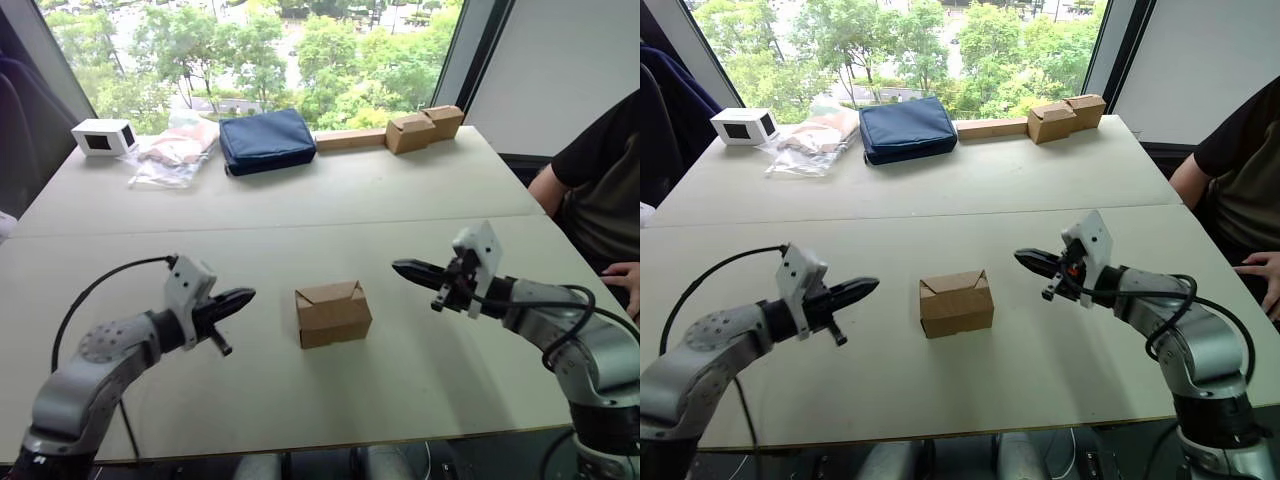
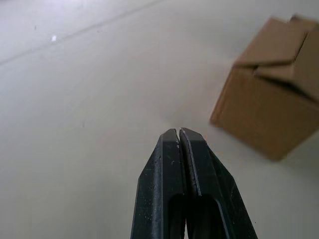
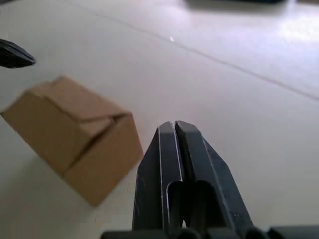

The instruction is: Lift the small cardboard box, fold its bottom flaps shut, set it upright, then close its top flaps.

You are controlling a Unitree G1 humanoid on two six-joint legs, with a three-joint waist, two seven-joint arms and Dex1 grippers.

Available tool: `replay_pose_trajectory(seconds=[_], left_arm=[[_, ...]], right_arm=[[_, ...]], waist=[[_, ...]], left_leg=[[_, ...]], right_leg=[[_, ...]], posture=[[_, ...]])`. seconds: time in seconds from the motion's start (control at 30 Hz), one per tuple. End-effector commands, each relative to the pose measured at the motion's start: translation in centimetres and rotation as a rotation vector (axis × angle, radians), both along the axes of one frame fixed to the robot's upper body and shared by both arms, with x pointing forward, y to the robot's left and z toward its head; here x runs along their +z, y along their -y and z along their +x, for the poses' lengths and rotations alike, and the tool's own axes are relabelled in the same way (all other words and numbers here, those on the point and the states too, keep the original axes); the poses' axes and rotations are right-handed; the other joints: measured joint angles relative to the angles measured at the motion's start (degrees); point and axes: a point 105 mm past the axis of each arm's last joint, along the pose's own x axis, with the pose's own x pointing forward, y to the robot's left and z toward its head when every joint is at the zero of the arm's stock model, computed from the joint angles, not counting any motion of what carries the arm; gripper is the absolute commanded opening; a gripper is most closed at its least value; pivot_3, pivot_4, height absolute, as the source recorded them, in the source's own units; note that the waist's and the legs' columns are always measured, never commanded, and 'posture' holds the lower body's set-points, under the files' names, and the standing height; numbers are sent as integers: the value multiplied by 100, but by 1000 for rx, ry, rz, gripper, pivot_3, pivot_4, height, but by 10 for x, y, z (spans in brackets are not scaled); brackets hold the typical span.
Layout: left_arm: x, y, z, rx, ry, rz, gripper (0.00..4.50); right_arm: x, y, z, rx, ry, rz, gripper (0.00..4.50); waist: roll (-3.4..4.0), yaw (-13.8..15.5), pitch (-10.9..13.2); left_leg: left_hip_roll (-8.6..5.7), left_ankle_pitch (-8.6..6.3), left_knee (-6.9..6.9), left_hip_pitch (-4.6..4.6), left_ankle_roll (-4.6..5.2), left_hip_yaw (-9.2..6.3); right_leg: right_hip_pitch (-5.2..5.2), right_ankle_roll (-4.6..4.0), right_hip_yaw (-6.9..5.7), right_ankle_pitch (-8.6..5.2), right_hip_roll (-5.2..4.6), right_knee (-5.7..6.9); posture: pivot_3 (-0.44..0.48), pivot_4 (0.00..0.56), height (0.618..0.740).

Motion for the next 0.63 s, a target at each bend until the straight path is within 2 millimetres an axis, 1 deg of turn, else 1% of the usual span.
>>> replay_pose_trajectory(seconds=[0.03, 0.1, 0.2, 0.3, 0.4, 0.63], left_arm=[[-4, -3, -33, -24, -37, -21, 51], [-14, -8, -48, -3, -103, -31, 51], [-19, -11, -57, 2, -117, -7, 51], [-16, -4, -59, 12, -101, -60, 51], [-16, 2, -60, 5, -106, -91, 51], [-13, 6, -59, 5, -127, -148, 51]], right_arm=[[-6, 2, -23, 27, -30, -19, 0], [-17, 7, -33, 15, -72, -33, 0], [-25, 14, -38, -17, -98, -41, 0], [-32, 23, -39, -50, -120, -44, 0], [-36, 26, -39, -55, -126, -44, 0], [-32, 24, -33, -54, -109, -36, 0]], waist=[[-1, 0, 0], [0, 17, 0], [4, 62, 2], [6, 108, 1], [8, 130, 1], [10, 135, 1]], left_leg=[[4, -1, -1, 0, 2, 0], [6, -2, -4, 0, 2, -1], [9, -1, -5, 1, 1, -1], [9, -1, -4, 4, 1, -1], [9, -2, -6, 2, 2, -1], [9, -3, -7, 0, 3, -1]], right_leg=[[0, 0, 0, 0, 0, -2], [-1, -4, -1, -2, -1, -4], [4, -36, -1, -20, -4, -12], [12, -38, -1, -21, -5, -24], [19, -36, -3, -20, -5, -47], [31, -36, -3, -19, -6, -69]], posture=[[0, 150, 740], [0, 150, 740], [0, 150, 740], [0, 150, 740], [0, 150, 740], [0, 150, 740]])
